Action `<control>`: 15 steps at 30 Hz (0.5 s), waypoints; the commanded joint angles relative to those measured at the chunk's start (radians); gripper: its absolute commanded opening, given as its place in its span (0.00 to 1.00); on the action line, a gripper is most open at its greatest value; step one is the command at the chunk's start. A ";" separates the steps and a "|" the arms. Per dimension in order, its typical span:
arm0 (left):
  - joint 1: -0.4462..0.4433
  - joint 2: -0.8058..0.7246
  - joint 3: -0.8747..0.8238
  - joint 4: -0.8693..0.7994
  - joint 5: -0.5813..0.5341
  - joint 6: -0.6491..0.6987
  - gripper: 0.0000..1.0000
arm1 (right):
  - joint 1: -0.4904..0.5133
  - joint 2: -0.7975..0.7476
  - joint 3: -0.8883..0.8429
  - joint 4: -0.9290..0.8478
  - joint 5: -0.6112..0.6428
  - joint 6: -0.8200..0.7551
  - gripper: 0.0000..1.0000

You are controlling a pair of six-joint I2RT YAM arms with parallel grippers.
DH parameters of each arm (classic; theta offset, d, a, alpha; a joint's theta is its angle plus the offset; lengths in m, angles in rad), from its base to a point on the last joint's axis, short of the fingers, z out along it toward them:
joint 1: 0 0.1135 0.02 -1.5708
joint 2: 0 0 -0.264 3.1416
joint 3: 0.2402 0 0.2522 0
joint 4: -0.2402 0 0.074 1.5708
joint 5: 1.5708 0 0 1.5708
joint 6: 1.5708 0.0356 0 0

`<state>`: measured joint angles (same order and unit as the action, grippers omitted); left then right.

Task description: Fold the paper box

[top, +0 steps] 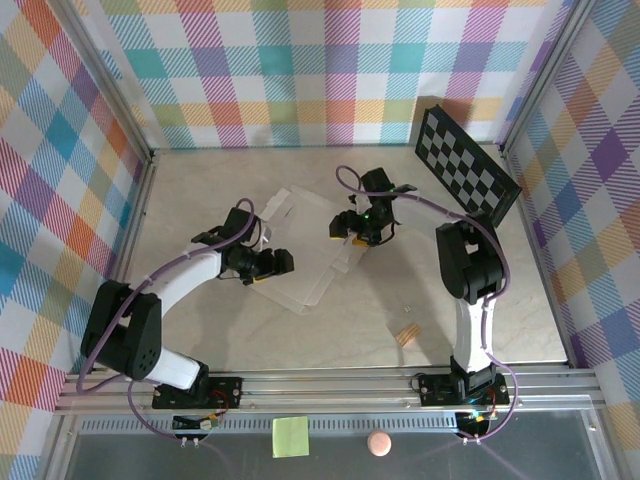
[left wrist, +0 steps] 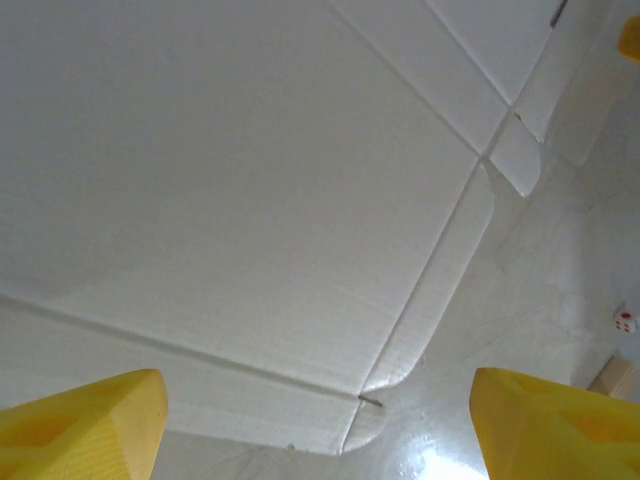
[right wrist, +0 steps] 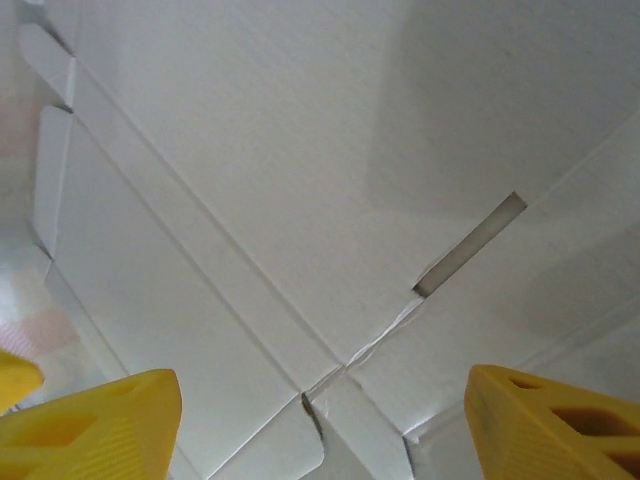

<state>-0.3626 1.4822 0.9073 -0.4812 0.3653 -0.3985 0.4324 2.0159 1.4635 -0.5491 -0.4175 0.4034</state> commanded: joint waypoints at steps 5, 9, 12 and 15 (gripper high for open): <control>0.042 0.115 0.082 -0.072 -0.084 0.069 0.79 | -0.003 -0.039 -0.050 0.006 -0.049 0.018 0.75; 0.071 0.143 0.083 -0.076 -0.077 0.085 0.79 | -0.003 -0.019 -0.060 0.005 -0.037 0.014 0.75; 0.079 0.160 0.069 -0.068 -0.058 0.091 0.79 | -0.003 0.009 -0.054 -0.004 -0.015 0.008 0.75; 0.079 0.187 0.055 -0.066 -0.009 0.099 0.79 | -0.004 0.035 -0.044 -0.020 0.029 0.001 0.75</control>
<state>-0.2871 1.6432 0.9695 -0.5240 0.3115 -0.3237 0.4324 2.0094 1.4136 -0.5419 -0.4225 0.4095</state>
